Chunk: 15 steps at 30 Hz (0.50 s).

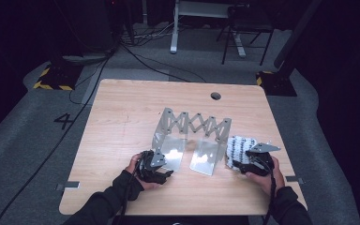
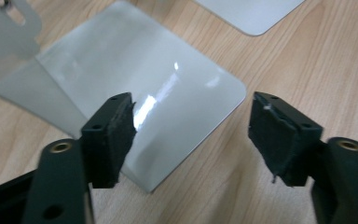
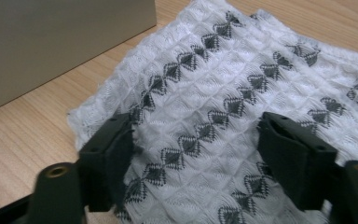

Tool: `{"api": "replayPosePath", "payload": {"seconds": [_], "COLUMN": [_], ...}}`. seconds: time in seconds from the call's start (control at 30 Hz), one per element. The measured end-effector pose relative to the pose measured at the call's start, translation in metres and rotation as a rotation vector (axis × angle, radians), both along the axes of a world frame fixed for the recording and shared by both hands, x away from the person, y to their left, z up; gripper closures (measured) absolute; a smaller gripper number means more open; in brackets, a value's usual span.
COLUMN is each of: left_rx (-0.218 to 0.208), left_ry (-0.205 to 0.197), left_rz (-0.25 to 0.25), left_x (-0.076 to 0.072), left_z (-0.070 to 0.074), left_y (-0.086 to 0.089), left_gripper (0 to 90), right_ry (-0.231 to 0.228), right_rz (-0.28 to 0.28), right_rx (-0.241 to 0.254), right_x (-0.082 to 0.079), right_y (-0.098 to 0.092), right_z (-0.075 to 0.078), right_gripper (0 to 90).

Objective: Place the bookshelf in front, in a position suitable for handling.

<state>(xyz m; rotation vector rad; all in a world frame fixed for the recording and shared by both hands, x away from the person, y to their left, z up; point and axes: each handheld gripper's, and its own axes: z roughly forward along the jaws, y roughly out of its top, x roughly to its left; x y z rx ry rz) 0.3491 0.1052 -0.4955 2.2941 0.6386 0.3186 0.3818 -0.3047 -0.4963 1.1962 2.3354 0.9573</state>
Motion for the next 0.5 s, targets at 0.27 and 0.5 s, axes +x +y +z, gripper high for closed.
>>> {"api": "replayPosePath", "payload": {"seconds": [0.27,0.5], "left_rx": [-0.005,-0.017], "left_ry": [0.037,0.041], "left_rz": [-0.024,-0.032], "left_x": [0.0,-0.003], "left_z": [-0.006,-0.008], "left_y": [-0.002,-0.005], "left_gripper": [22.4,21.8], "right_ry": [-0.029,-0.041], "right_rz": [-0.051,-0.056], "right_rx": [0.018,0.006], "right_x": [0.002,0.001], "right_y": [-0.013,-0.017], "right_z": [0.001,0.001], "right_gripper": [66.6,76.7]}}
